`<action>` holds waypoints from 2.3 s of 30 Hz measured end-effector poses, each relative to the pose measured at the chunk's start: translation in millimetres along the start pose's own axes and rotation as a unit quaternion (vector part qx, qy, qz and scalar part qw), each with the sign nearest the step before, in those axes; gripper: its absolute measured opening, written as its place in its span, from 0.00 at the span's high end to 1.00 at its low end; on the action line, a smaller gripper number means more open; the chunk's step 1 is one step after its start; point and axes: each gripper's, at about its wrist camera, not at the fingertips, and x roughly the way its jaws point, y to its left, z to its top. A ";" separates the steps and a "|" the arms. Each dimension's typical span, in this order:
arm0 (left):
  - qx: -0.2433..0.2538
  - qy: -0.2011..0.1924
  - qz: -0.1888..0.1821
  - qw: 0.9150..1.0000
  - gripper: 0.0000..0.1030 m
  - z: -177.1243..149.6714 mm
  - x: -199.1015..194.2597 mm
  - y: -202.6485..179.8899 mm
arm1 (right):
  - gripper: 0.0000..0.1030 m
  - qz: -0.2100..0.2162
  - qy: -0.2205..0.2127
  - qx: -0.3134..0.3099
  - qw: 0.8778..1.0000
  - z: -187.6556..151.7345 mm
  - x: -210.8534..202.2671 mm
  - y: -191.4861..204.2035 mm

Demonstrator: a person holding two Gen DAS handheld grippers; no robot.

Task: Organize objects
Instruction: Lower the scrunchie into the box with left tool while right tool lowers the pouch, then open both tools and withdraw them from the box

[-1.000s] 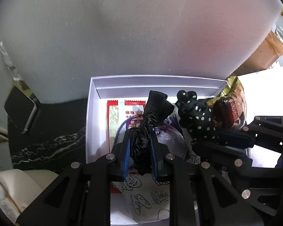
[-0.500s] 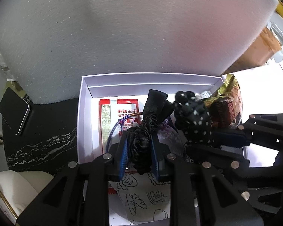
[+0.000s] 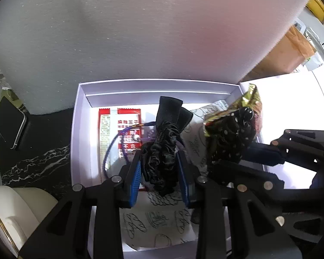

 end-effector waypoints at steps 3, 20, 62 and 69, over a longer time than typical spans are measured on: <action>0.001 -0.004 -0.011 1.000 0.73 -3.1 -4.0 -4.9 | 0.80 -0.004 0.000 -0.002 1.000 -4.9 -4.8 -1.3; -0.026 -0.019 0.037 0.999 0.51 -21.8 -36.0 4.8 | 0.80 0.000 -0.041 -0.017 0.999 16.2 -13.2 0.7; -0.020 -0.117 0.131 0.984 0.20 -63.2 -240.9 -78.6 | 0.34 -0.133 -0.108 -0.004 0.985 -23.2 -180.2 37.9; -0.015 -0.121 0.136 0.983 0.20 -93.4 -272.4 -85.7 | 0.34 -0.135 -0.110 0.008 0.985 -44.3 -198.8 54.0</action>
